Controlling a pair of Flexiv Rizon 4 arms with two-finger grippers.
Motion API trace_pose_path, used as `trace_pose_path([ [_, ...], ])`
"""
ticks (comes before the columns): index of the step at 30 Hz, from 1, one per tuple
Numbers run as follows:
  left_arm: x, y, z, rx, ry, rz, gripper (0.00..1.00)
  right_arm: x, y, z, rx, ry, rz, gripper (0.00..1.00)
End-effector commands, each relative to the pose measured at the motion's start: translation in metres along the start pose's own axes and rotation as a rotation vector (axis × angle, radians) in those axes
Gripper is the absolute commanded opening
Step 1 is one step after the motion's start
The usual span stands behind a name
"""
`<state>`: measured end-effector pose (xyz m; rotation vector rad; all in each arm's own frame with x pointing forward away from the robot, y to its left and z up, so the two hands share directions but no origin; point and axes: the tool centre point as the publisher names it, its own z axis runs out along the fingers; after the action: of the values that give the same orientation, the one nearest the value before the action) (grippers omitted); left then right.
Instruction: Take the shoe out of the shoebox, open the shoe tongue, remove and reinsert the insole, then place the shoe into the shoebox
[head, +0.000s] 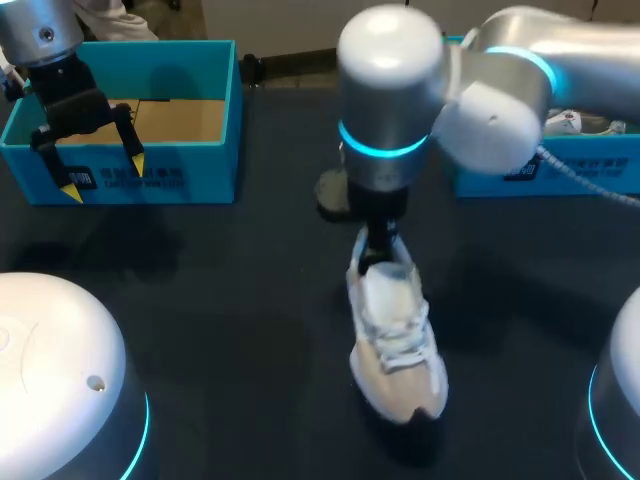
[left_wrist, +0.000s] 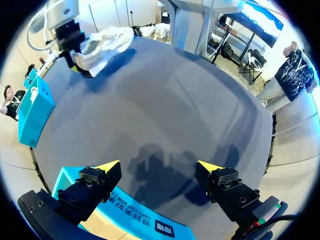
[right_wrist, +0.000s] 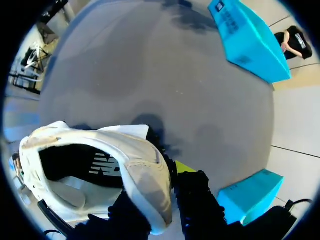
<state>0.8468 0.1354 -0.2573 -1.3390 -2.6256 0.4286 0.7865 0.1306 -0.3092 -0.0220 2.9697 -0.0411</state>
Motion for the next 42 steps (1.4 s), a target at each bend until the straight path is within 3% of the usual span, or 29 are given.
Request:
trace_pose_path([
  [1, 0.0, 0.001, -0.001, -0.001, 0.003, 0.001, 1.0, -0.014, -0.034, -0.045, -0.014, 0.001, -0.007, 0.0],
  [4, 0.0, 0.001, -0.001, -0.001, 0.003, 0.001, 1.0, -0.03, -0.046, -0.062, -0.054, 0.016, -0.07, 0.0],
  [18, -0.001, -0.001, -0.001, -0.013, 0.004, -0.046, 1.0, -0.03, -0.046, -0.062, -0.054, 0.016, -0.07, 0.0],
  [21, -0.003, -0.001, -0.007, -0.039, 0.013, -0.182, 1.0, -0.03, -0.05, -0.069, -0.059, 0.002, -0.063, 0.0],
  [28, -0.003, 0.004, -0.03, -0.075, 0.012, -0.609, 1.0, -0.051, -0.079, -0.085, -0.022, -0.034, -0.067, 0.0],
  [36, 0.011, 0.017, -0.052, -0.093, -0.094, -1.103, 1.0, -0.085, -0.113, -0.098, -0.032, -0.048, -0.1, 0.0],
  [42, 0.023, 0.019, -0.066, -0.175, -0.21, -1.421, 1.0, -0.115, -0.136, -0.109, -0.037, -0.062, -0.121, 0.0],
])
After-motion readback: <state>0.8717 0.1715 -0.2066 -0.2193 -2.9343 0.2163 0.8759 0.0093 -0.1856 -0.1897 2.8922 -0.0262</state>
